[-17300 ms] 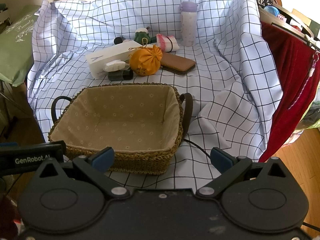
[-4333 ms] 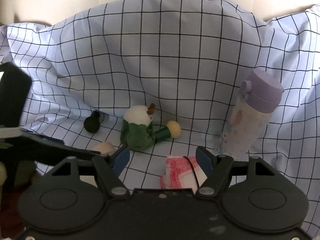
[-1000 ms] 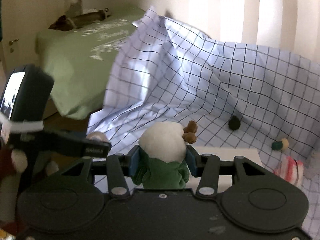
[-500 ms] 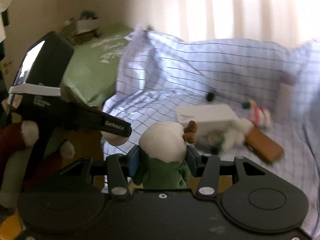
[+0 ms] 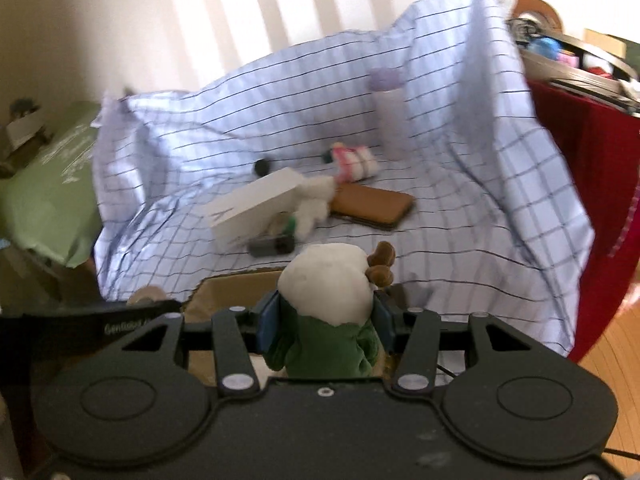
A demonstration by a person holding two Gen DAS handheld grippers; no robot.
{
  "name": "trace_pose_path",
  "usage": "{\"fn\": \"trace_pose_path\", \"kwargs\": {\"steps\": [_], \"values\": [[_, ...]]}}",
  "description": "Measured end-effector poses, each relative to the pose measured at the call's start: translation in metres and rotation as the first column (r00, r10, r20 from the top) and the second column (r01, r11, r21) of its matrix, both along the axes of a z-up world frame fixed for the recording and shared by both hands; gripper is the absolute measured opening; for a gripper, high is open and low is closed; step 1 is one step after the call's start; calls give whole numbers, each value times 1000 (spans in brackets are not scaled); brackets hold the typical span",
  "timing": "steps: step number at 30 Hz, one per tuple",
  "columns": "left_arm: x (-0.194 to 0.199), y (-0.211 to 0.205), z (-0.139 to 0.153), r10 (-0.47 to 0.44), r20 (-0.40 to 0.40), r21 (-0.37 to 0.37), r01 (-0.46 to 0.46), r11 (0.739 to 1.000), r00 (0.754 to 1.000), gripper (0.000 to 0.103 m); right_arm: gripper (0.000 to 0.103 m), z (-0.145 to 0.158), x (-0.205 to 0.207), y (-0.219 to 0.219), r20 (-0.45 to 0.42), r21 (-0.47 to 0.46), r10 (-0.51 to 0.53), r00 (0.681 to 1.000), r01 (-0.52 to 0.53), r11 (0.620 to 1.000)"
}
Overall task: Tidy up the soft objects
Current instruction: 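Lift the plush toy and tape roll and carry both over the wicker basket, then open the left gripper to drop the tape roll while the right releases the plush toy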
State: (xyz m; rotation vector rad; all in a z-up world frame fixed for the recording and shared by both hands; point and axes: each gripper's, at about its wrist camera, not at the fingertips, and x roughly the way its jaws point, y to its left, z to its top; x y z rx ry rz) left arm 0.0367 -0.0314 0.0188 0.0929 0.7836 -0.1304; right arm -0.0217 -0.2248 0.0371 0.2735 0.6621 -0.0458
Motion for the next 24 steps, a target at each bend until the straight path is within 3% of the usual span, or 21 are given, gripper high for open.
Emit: {"fn": "trace_pose_path", "kwargs": {"steps": [12,24], "values": [[-3,-6,-27,7,-51,5,-7,1000,999,48,49,-4,-3,18,-27,-21,35,999,-35,999],[-6,11,-37,97,-81,8,-97,995,992,53,50,-18,6,30,-89,-29,78,993,-81,996]]}}
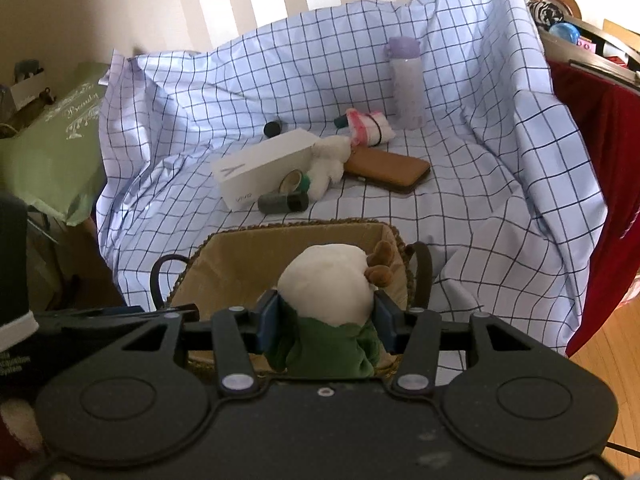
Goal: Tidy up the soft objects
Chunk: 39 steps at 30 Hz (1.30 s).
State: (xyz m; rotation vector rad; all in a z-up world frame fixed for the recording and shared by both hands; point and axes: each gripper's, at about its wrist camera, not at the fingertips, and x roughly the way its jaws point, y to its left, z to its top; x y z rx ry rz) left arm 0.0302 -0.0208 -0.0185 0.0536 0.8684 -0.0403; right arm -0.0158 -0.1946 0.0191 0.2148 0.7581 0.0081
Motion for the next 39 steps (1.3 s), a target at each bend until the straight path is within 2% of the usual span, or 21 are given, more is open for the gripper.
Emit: {"fn": "trace_pose_path", "kwargs": {"steps": [11,13,16,39], "values": [[-3,5,-2,14,-4,-2,-14,1000,1000,55,54,5,-3,9,38,-9,41,998,-41,999],[-3,4,-2,9,-4,0,-9,1000,1000,55,54,5,-3,8,34,-10,34,999,-34,999],[-4,3,-2,3,2,4,-3,1000,1000,62,54,4,-2,7,25,-16,26,999,-26,1000],[-7,2,-2,-9,7,21,9,1000,1000,64,55,-1,1,1,-18,-22,-14,1000,13,1000]]}}
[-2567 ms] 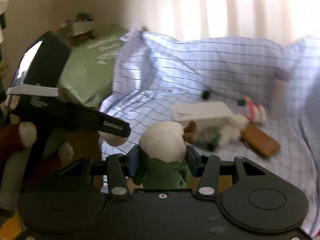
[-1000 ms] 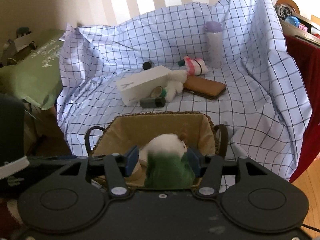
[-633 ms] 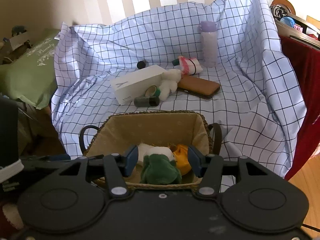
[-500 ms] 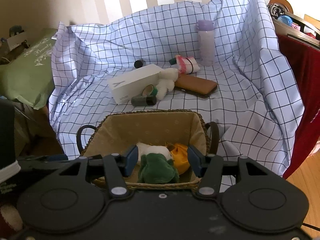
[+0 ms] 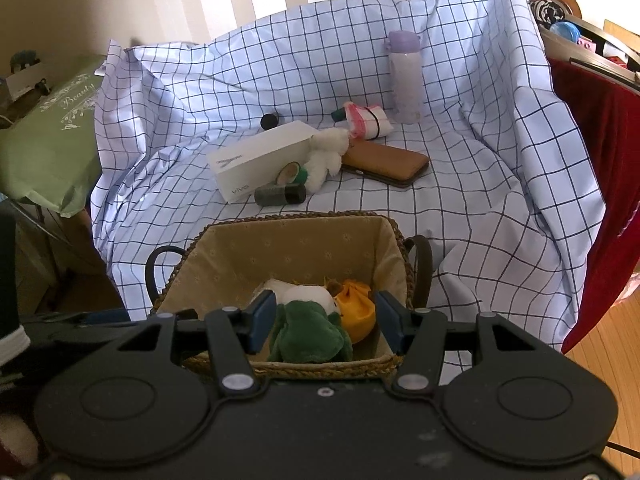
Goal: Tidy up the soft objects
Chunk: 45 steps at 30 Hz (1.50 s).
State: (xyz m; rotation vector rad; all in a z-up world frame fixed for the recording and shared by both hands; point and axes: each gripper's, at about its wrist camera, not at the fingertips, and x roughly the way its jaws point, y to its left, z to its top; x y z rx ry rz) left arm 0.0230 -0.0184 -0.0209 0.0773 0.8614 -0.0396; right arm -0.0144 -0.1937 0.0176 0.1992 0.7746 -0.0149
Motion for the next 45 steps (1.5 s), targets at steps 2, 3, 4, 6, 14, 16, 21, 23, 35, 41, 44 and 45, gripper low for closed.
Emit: {"fn": "trace_pose_path", "kwargs": {"steps": [2,3,4,6,14,16,21,23,35,41,44,45], "values": [[0,0,0,-1,-1,1,1,1000,1000,64,55,0,1,0,-2,1,-1,1000,1,1000],[0,0,-1,-3,-2,2,3,1000,1000,64,55,0,1,0,-4,1,-1,1000,1,1000],[-1,0,-1,-4,-3,3,4,1000,1000,64,55,0,1,0,-5,1,-2,1000,2,1000],[-1,-1,-1,-5,-2,4,5,1000,1000,64,55,-1,1,0,-7,1,-3,1000,3,1000],[-1,-2,-1,-4,-2,5,4,1000,1000,64,56,0,2,-1,-9,2,-4,1000,4,1000],[-1,-2,-1,-4,-2,5,4,1000,1000,64,56,-1,2,-1,-10,2,-5,1000,5,1000],[0,-3,-1,-7,-1,8,7,1000,1000,64,56,-1,1,-1,-13,3,-9,1000,9,1000],[0,-3,-1,-7,-1,9,7,1000,1000,65,57,-1,2,-1,-15,4,-11,1000,11,1000],[-1,-4,-2,-18,-10,14,18,1000,1000,65,58,-4,2,-1,-29,10,-13,999,14,1000],[-1,-5,-3,-20,-9,19,21,1000,1000,66,58,-6,3,-1,-37,13,-12,999,12,1000],[-1,-5,-3,-19,-9,20,19,1000,1000,70,59,-7,3,-1,-40,13,-8,999,9,1000],[-2,-5,-3,-19,-7,20,19,1000,1000,70,59,-8,3,-1,-41,13,-7,999,8,1000]]}}
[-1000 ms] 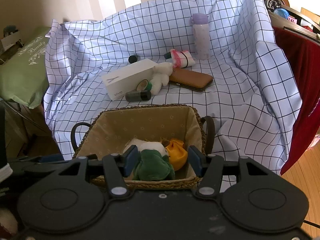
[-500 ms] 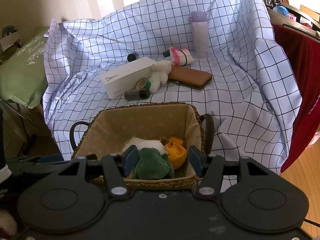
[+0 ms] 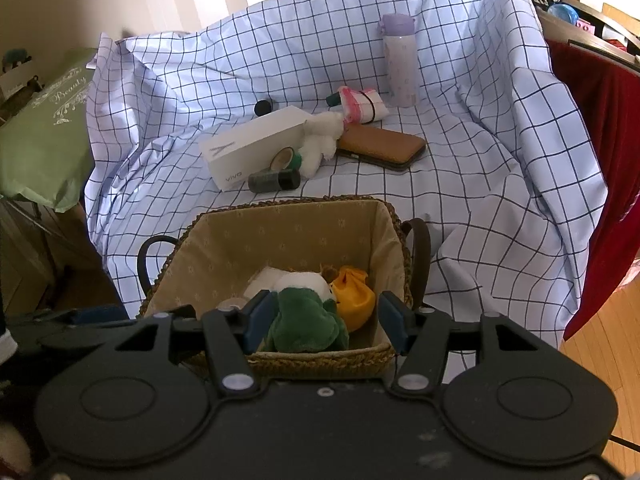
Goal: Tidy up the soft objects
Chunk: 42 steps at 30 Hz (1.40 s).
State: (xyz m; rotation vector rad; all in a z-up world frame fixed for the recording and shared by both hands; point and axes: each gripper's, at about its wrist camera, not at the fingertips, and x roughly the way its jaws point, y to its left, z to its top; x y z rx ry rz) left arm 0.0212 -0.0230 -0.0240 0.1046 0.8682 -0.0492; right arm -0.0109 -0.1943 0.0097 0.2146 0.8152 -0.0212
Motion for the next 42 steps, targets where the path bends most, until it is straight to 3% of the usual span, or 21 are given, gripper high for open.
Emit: {"fn": "trace_pose_path", "kwargs": {"steps": [7,10,15,23,29,42], "values": [[1,0,0,-6,-4,8,6,1000,1000,70,64,-6,6,-2,-16,2,-5,1000,5,1000],[5,-1,-1,-15,-15,8,15,1000,1000,80,68,-8,11,-4,-26,-1,-12,1000,12,1000],[12,-1,2,-15,-23,4,15,1000,1000,81,73,-7,22,-8,-31,-4,-18,999,18,1000],[26,-3,8,-38,-40,-13,38,999,998,81,95,-1,43,-16,-7,5,-36,999,36,999],[41,-6,18,-64,-26,-15,63,998,998,81,103,4,64,-23,15,11,-48,999,48,999],[106,-10,44,-102,61,17,101,995,993,88,103,19,129,-36,86,8,-67,994,67,998]]}}
